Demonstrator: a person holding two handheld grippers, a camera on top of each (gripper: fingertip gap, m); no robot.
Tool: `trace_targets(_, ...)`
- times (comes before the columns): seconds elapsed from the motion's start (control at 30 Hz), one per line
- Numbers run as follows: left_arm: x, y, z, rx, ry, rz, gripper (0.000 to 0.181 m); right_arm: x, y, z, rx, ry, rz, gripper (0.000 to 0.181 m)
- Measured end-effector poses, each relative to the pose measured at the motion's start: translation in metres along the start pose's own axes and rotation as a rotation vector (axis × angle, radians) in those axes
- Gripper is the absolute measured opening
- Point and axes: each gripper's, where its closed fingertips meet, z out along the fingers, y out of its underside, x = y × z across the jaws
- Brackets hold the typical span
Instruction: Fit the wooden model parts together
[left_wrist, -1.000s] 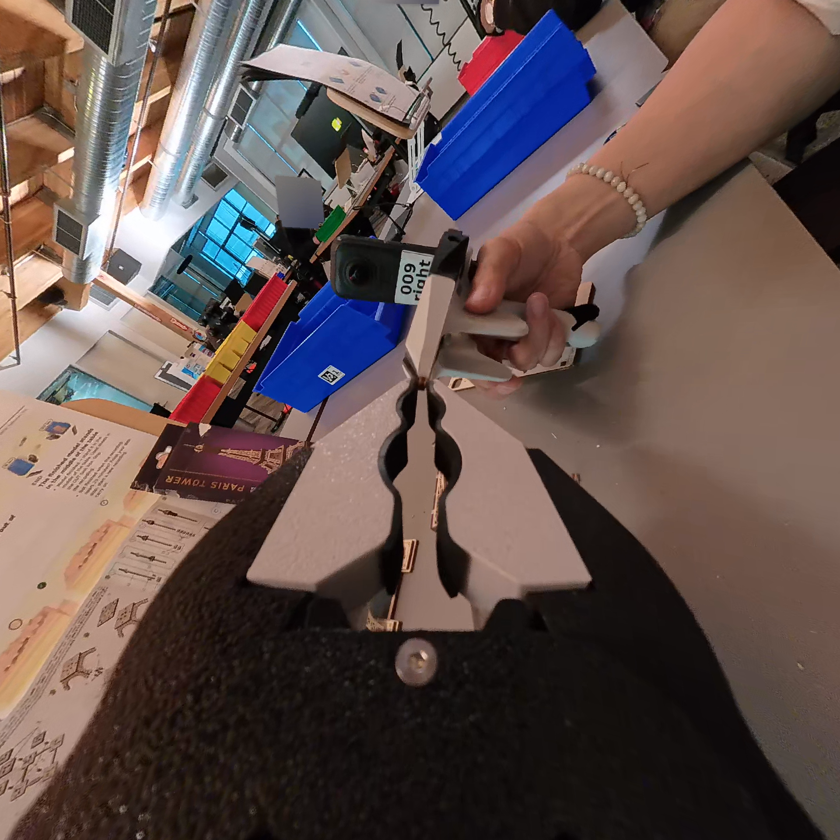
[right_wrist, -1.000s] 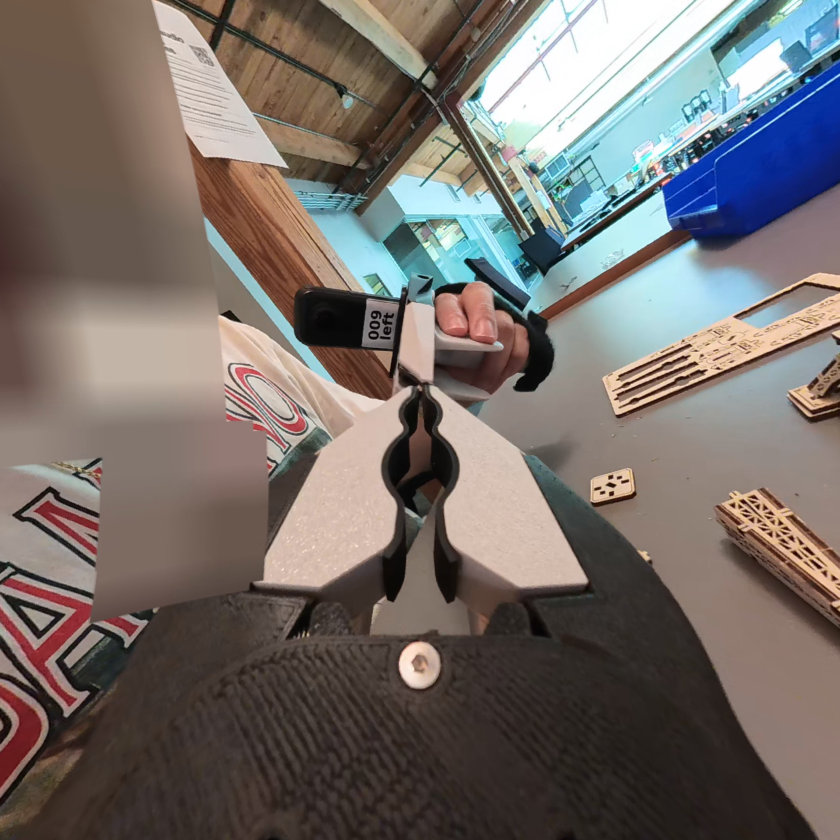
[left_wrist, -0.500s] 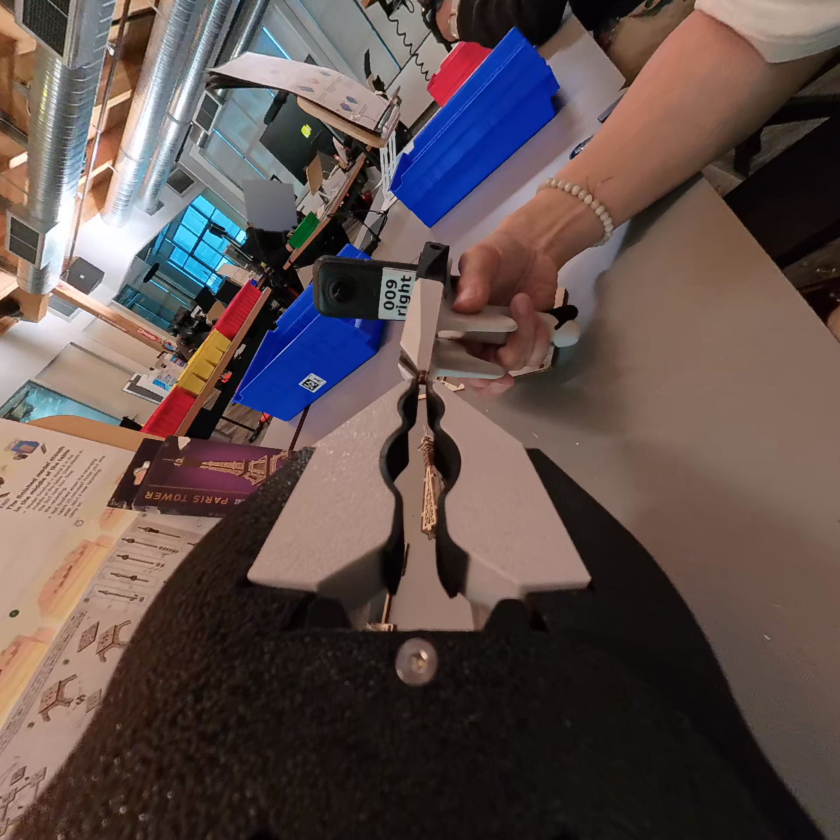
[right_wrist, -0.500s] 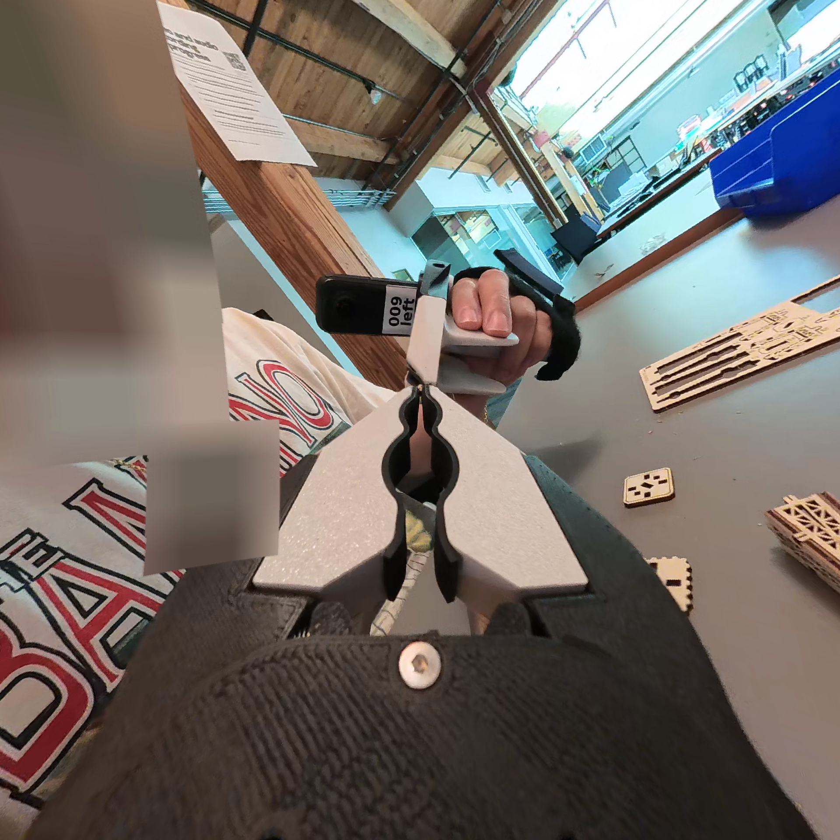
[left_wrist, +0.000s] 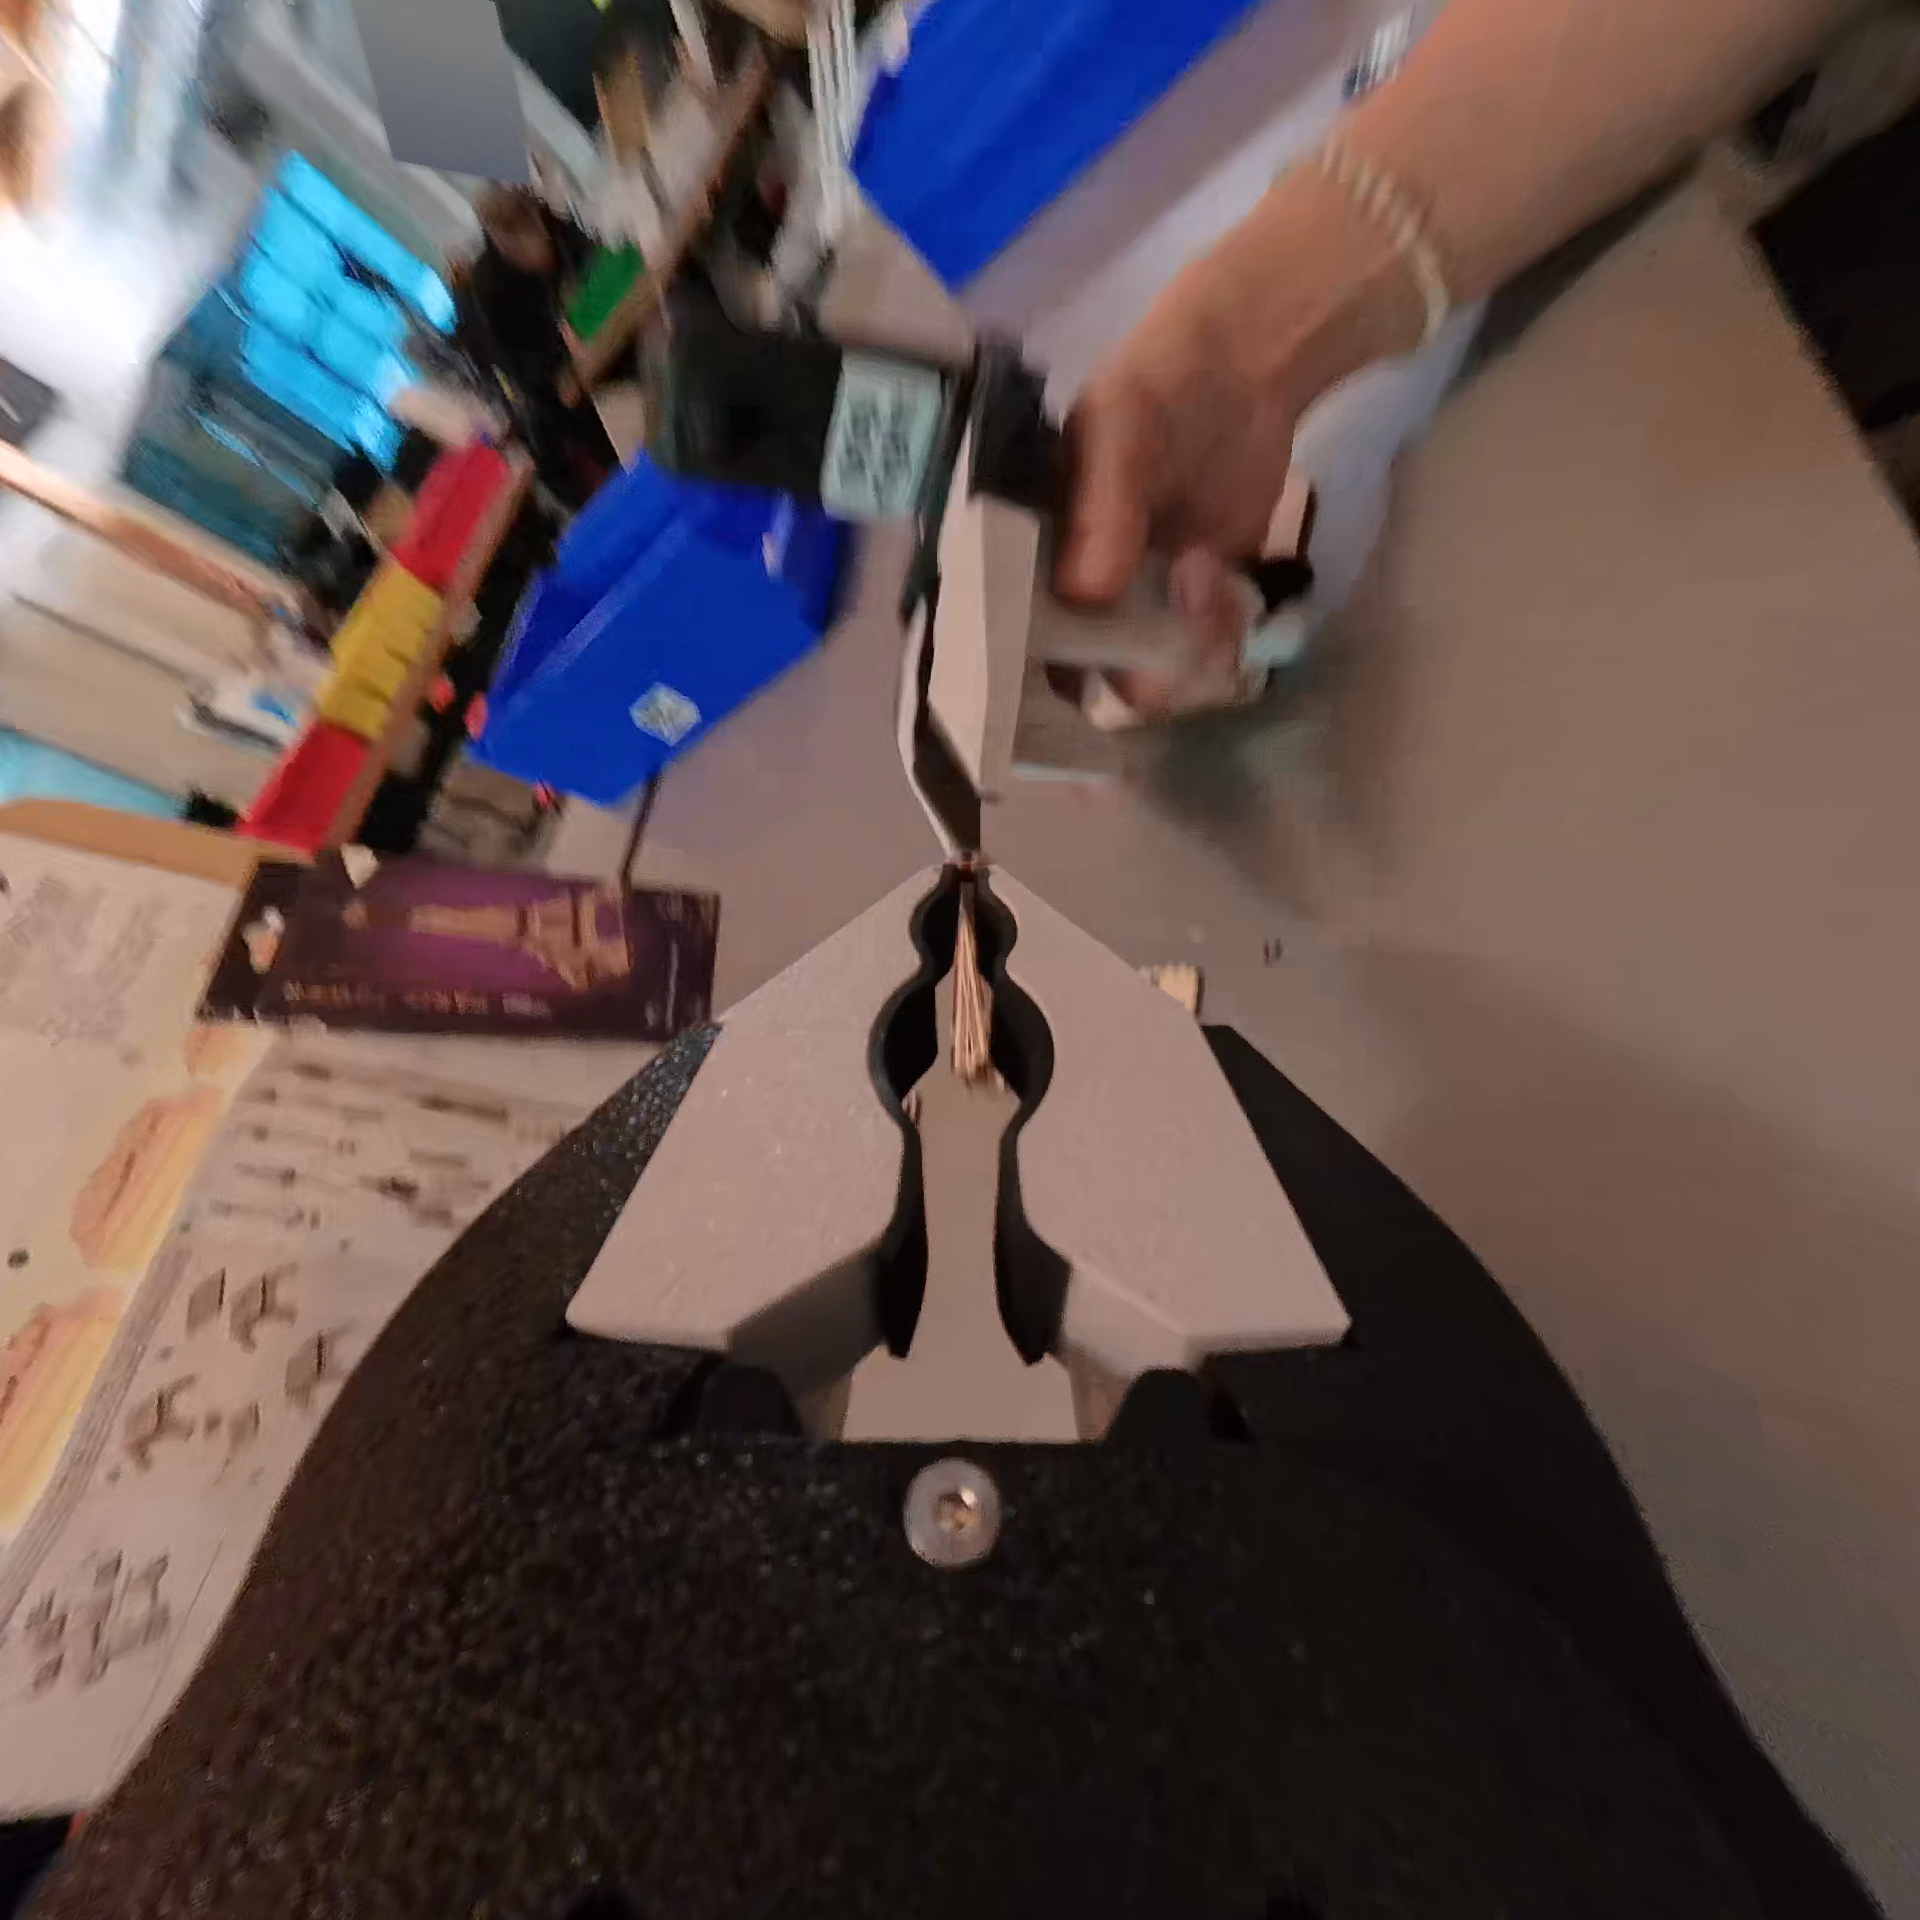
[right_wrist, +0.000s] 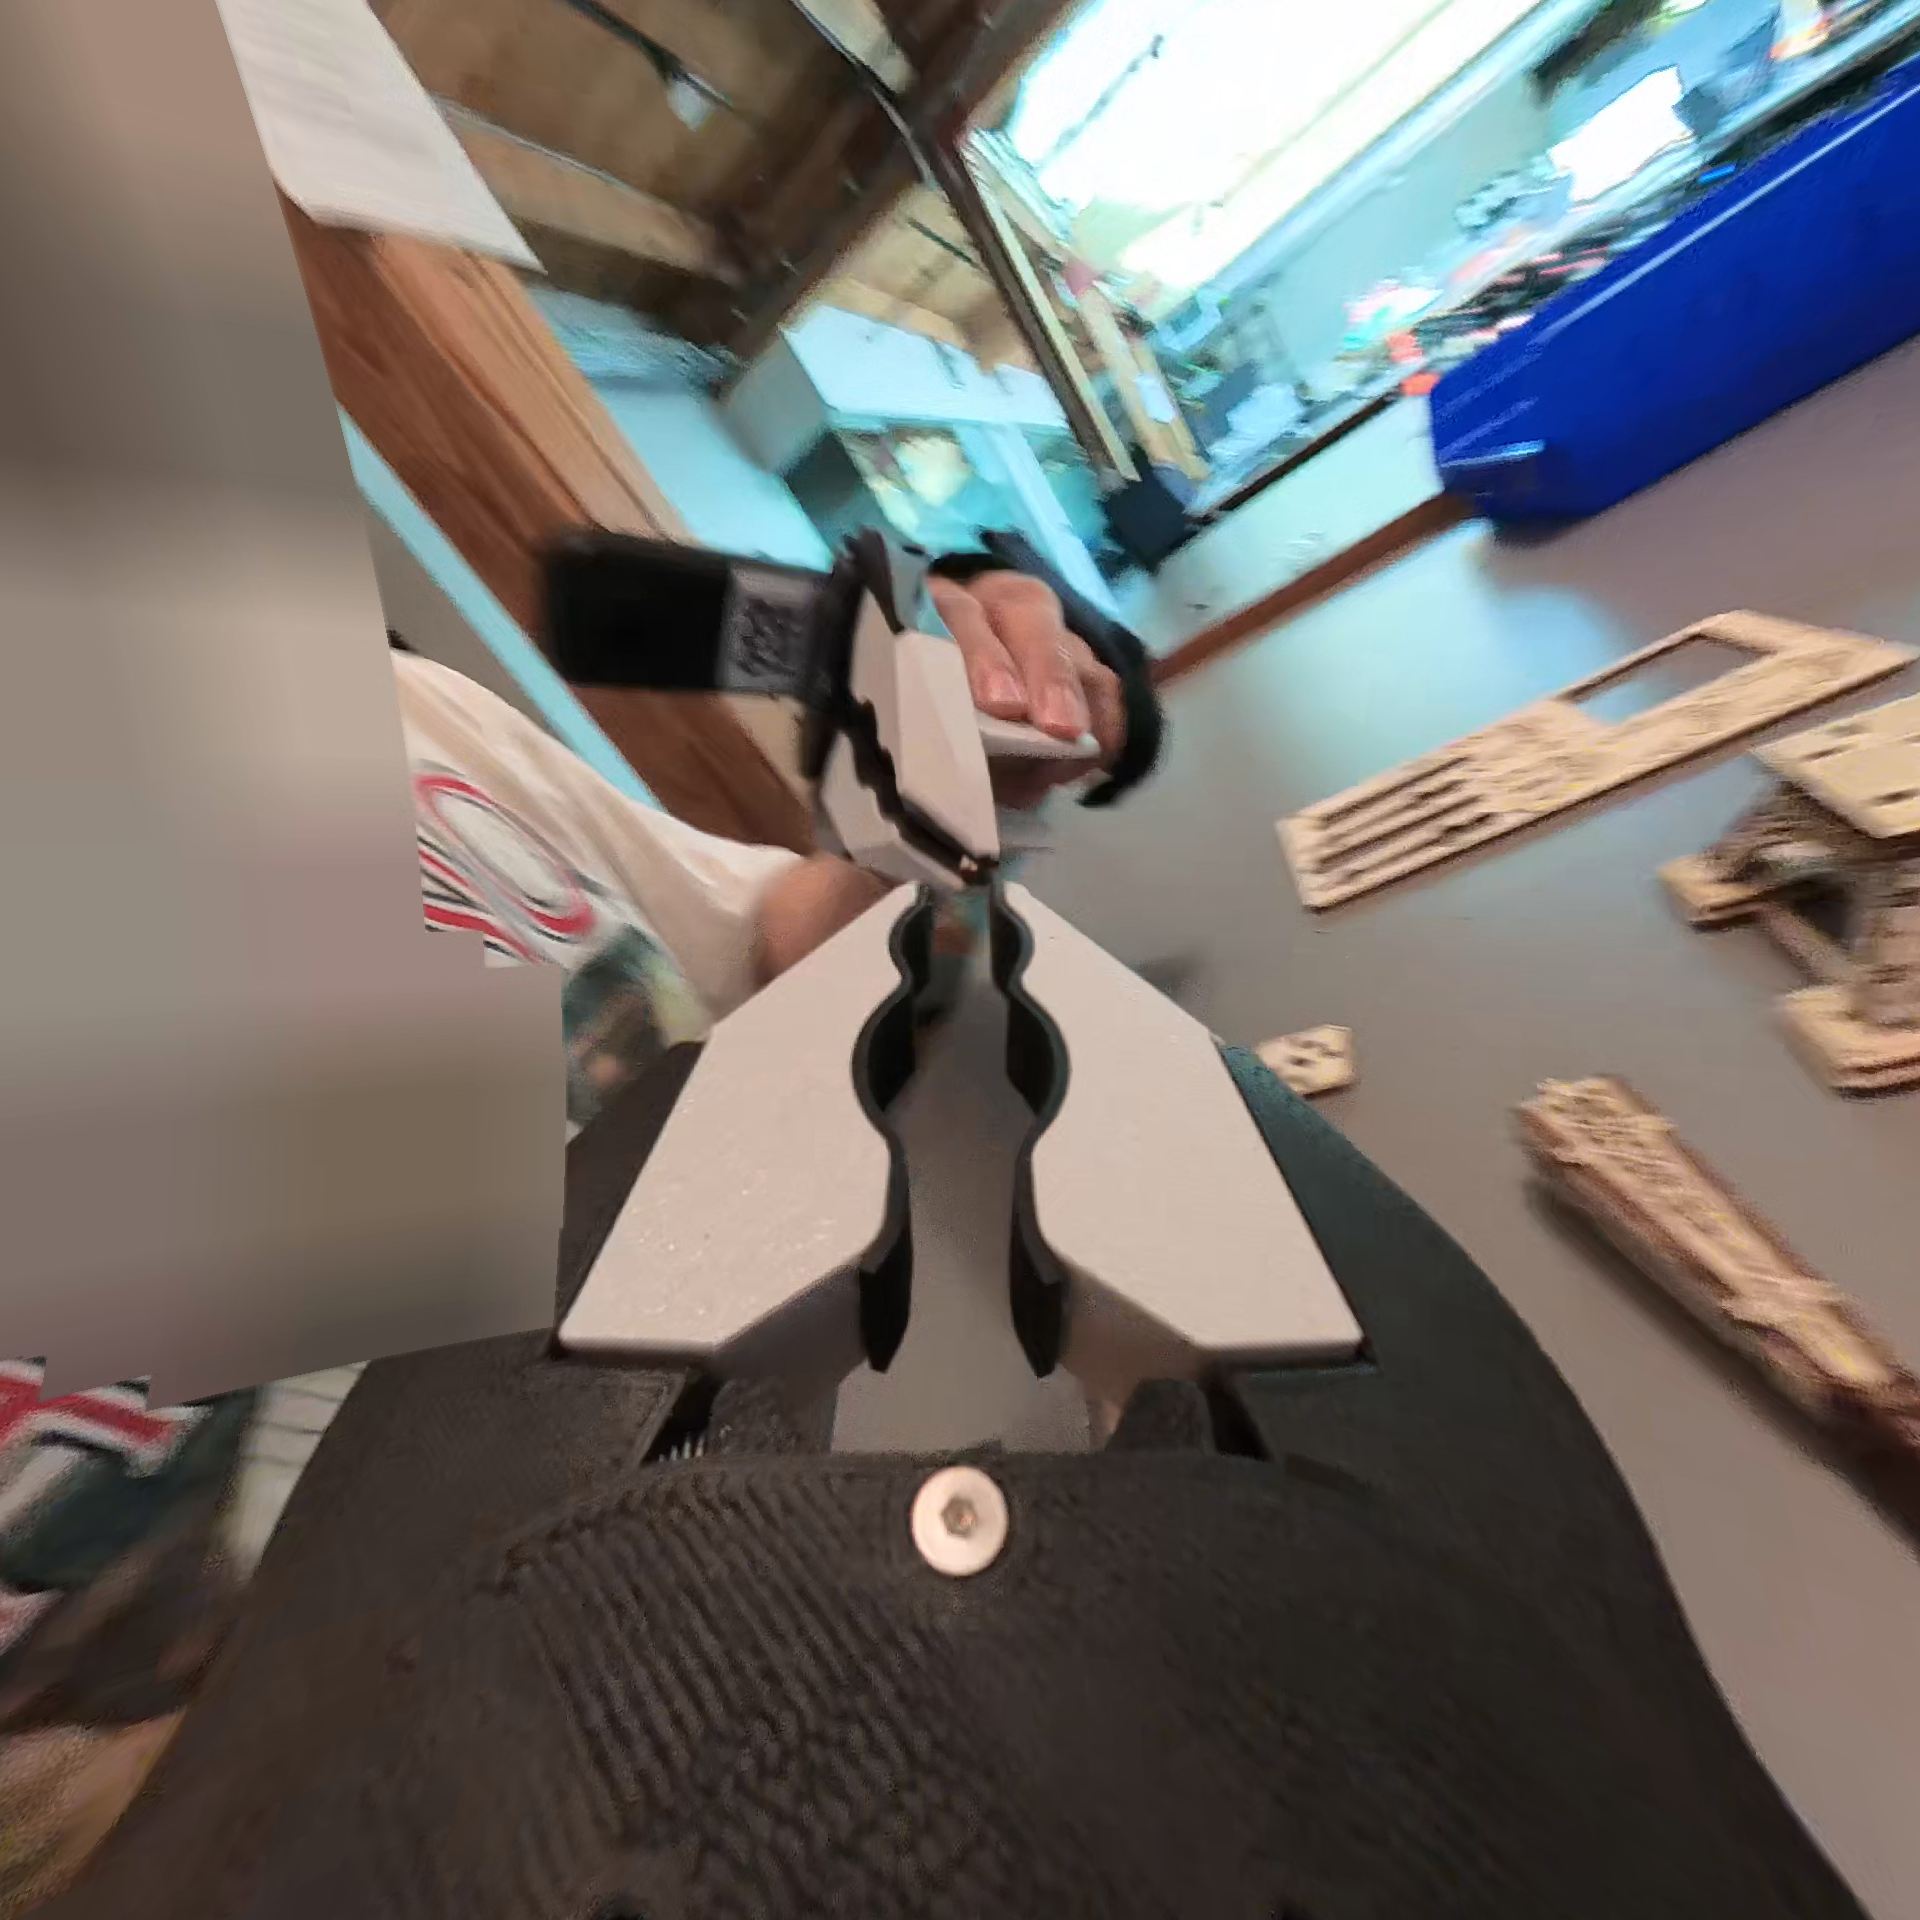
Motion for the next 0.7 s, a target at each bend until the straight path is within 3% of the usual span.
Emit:
trace_targets(0.07,0.001,0.025,-0.005,-0.166,0.075,-0.042,0.0,0.019,0.004,-0.002,-0.085,0.192,-0.215,0.017)
trace_targets(0.17,0.006,0.07,-0.015,-0.423,0.203,-0.185,0.001,0.046,0.013,-0.005,-0.302,0.49,-0.705,0.015)
trace_targets(0.27,0.024,0.099,-0.019,-0.585,0.387,-0.314,0.0,0.056,0.031,0.011,-0.523,0.607,-1.147,0.003)
trace_targets(0.37,0.032,0.113,-0.015,-0.676,0.487,-0.335,0.0,0.067,0.058,0.026,-0.728,0.618,-1.405,0.023)
trace_targets(0.43,0.032,0.114,-0.012,-0.695,0.518,-0.354,0.0,0.071,0.072,0.031,-0.776,0.589,-1.438,0.032)
trace_targets(0.53,0.033,0.114,-0.007,-0.709,0.564,-0.368,0.0,0.071,0.082,0.033,-0.77,0.557,-1.324,0.027)
trace_targets(0.7,0.042,0.118,-0.009,-0.773,0.635,-0.365,0.0,0.073,0.081,0.024,-0.763,0.549,-1.087,0.036)
